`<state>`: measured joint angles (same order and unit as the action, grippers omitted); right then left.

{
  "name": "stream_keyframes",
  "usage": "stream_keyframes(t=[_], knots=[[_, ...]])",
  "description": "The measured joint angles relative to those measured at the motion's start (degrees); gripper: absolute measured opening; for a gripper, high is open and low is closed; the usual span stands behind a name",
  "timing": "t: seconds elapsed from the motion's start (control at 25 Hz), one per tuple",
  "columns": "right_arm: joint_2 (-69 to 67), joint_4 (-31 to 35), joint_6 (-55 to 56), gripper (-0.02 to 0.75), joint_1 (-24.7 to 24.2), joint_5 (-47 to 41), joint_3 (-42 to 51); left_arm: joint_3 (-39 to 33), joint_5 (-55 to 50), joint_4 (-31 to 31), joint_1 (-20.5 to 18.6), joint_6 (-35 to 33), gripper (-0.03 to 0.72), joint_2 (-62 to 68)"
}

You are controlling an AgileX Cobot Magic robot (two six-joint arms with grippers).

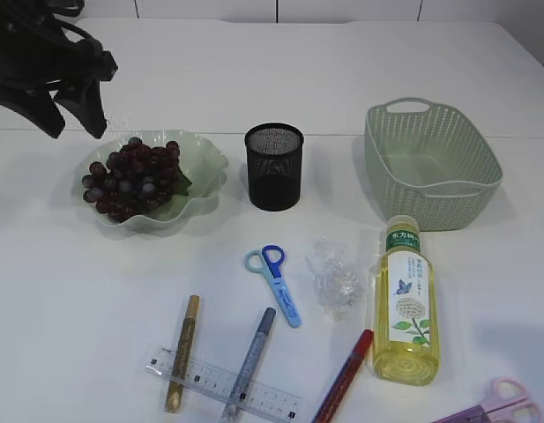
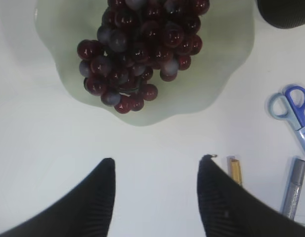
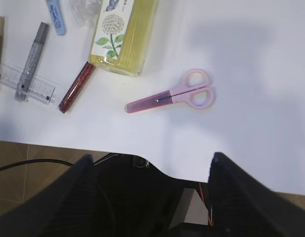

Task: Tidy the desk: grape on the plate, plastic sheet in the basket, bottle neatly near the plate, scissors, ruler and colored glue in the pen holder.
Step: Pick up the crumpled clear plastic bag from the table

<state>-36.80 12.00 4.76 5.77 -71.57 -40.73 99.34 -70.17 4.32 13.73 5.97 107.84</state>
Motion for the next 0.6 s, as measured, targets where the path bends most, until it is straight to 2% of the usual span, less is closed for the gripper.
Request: stream_keyframes(t=[0.2, 0.6], knots=[[-6.94, 1.44, 0.00, 0.548, 0.00, 0.00, -5.26, 0.00, -0.34, 1.35, 0.00, -0.36, 0.437, -1.57], [-20.99, 6.96, -2.02, 0.548, 0.00, 0.12, -12.01, 0.00, -0.91, 3.38, 0.00, -0.40, 0.440, -7.41]])
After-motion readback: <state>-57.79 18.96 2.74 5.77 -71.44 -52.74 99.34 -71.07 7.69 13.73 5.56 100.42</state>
